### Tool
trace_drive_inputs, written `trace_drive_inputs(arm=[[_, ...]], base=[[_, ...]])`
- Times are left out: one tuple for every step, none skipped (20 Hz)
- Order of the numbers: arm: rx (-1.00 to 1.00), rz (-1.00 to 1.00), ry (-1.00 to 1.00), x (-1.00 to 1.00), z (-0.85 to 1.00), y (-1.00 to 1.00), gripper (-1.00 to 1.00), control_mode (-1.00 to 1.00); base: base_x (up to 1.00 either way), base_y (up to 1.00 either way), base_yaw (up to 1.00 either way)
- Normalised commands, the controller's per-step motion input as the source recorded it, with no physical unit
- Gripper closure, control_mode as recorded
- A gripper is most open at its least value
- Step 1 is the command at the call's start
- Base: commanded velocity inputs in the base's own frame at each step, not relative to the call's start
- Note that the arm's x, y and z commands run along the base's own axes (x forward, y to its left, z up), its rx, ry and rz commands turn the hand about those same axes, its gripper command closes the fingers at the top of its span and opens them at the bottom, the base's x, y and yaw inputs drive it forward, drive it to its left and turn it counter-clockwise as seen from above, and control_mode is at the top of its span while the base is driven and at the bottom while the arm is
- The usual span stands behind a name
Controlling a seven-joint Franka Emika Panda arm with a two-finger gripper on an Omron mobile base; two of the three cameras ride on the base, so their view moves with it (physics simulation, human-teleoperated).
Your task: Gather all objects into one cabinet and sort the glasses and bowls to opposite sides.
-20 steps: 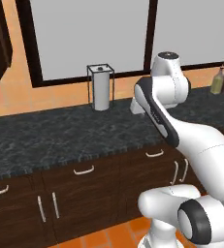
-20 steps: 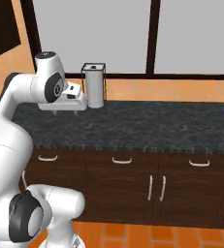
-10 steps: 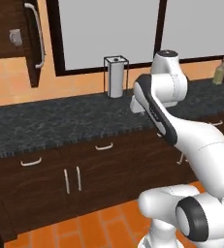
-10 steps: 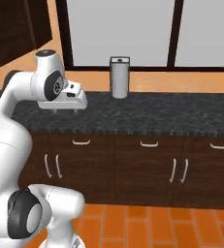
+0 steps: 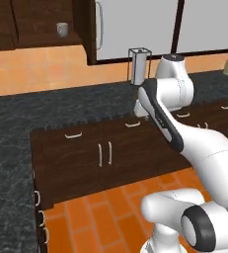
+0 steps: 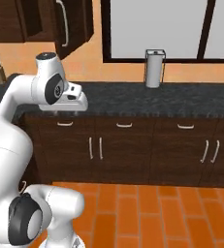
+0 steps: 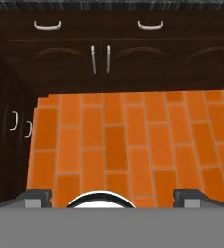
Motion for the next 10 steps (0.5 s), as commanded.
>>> trace_drive_inputs(arm=[[0.0, 0.0, 0.0, 0.0, 0.0, 0.0, -1.0, 1.0], [0.0, 0.0, 0.0, 0.0, 0.0, 0.0, -1.0, 1.0], [0.0, 0.0, 0.0, 0.0, 0.0, 0.0, -1.0, 1.0], [0.0, 0.0, 0.0, 0.0, 0.0, 0.0, -1.0, 1.0], [0.0, 0.0, 0.0, 0.0, 0.0, 0.0, -1.0, 1.0], [0.0, 0.0, 0.0, 0.0, 0.0, 0.0, -1.0, 1.0], [0.0, 0.0, 0.0, 0.0, 0.0, 0.0, -1.0, 1.0], [0.0, 0.0, 0.0, 0.0, 0.0, 0.0, -1.0, 1.0], [0.0, 0.0, 0.0, 0.0, 0.0, 0.0, -1.0, 1.0], [0.0, 0.0, 0.0, 0.0, 0.0, 0.0, -1.0, 1.0]], base=[[-0.61, 1.0, 0.0], [-0.52, 1.0, 0.0], [-0.43, 1.0, 0.0], [-0.34, 1.0, 0.0], [-0.21, 1.0, 0.0], [-0.11, 1.0, 0.0], [0.0, 1.0, 0.01], [0.0, 1.0, 0.02], [0.0, 1.0, 0.03], [0.01, 1.0, 0.03]])
